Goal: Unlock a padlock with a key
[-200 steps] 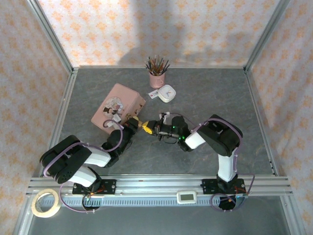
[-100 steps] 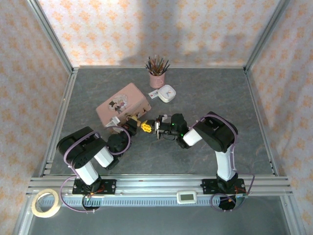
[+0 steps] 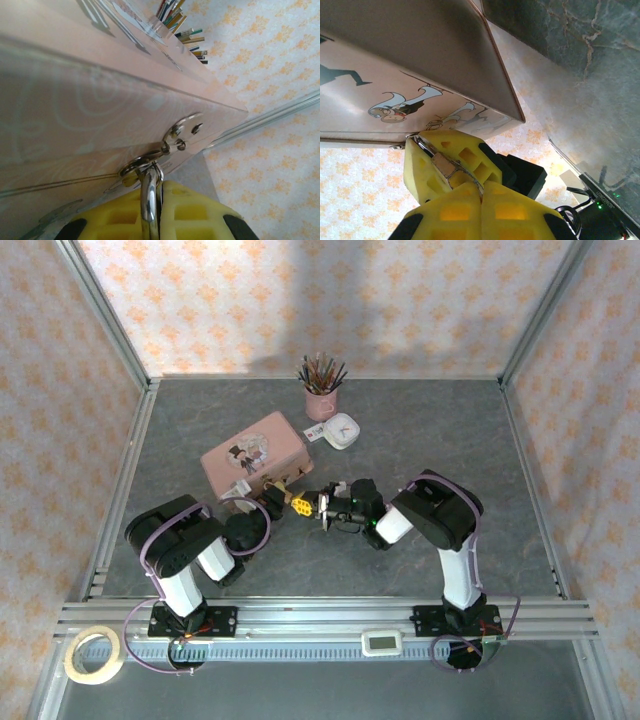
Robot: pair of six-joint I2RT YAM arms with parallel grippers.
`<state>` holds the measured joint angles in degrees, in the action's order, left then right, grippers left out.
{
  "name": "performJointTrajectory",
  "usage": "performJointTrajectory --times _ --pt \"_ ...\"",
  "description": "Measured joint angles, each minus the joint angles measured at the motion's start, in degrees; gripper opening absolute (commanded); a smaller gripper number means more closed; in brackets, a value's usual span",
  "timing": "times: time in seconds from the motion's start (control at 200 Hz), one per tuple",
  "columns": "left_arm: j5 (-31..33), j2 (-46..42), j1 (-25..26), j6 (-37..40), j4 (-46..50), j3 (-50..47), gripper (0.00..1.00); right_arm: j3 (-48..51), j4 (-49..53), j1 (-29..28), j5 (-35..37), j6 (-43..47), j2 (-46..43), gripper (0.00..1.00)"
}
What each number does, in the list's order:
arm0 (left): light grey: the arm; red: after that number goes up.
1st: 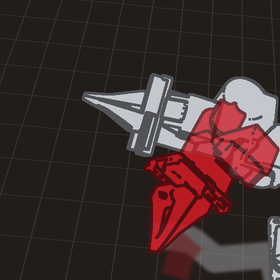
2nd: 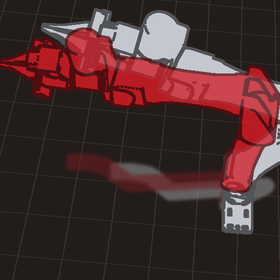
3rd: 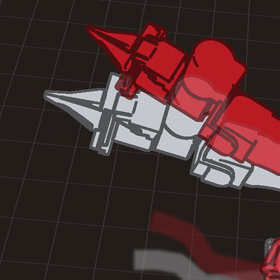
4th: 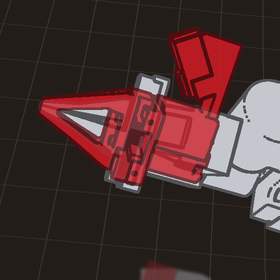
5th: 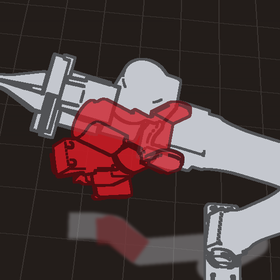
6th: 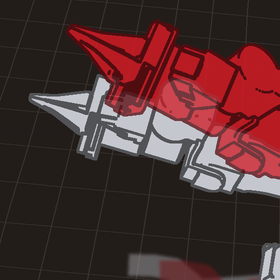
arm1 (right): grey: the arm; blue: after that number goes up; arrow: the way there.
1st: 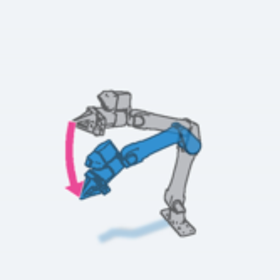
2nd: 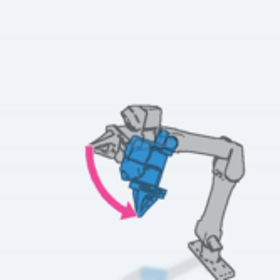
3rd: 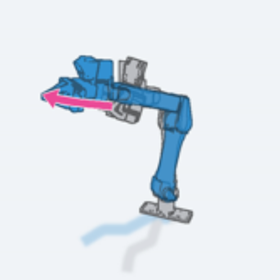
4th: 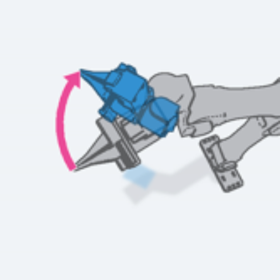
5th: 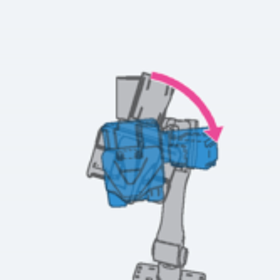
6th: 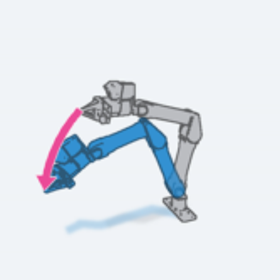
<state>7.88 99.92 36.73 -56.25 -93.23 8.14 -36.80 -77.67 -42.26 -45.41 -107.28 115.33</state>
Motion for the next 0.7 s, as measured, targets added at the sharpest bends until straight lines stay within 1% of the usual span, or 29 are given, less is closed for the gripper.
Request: performJointTrajectory --times 0.095,0.135,0.26,0.325,0.34,0.385,0.485,0.586,0.696 --pt "-0.63 -0.22 0.00 -0.98 0.04 0.00 0.00 0.55 -1.03 0.31 -0.79 0.70 -0.04 0.12" --pt "-1.36 -0.52 0.02 -1.09 0.15 -0.07 0.00 0.70 -0.63 0.44 -1.31 2.64 -0.37 0.17" --pt "-3.23 -2.78 0.02 -1.29 1.25 -0.46 0.00 0.81 8.39 0.72 -2.14 12.94 -6.21 0.26" --pt "-3.76 -3.98 0.04 -1.31 1.20 -0.39 0.00 0.81 11.30 0.85 -2.19 16.87 -8.66 0.29" --pt "-3.82 -4.42 0.04 -1.27 1.42 -0.37 0.00 0.70 13.27 0.90 -1.95 19.34 -9.42 0.30" --pt "-4.31 -6.05 0.04 -1.07 4.61 -0.44 0.00 -0.35 23.37 0.96 0.00 26.86 -12.96 0.31" --pt "-5.16 -8.66 0.79 -0.50 12.02 -0.66 0.00 -3.69 39.04 1.62 4.68 40.94 -20.98 0.33" --pt "-5.97 -10.56 1.03 0.09 18.43 -0.66 0.00 -7.41 50.36 1.95 9.62 52.33 -26.05 0.35" --pt "-6.16 -13.07 1.05 0.96 24.92 -0.63 0.00 -8.70 59.71 1.92 14.32 61.09 -28.52 0.36"
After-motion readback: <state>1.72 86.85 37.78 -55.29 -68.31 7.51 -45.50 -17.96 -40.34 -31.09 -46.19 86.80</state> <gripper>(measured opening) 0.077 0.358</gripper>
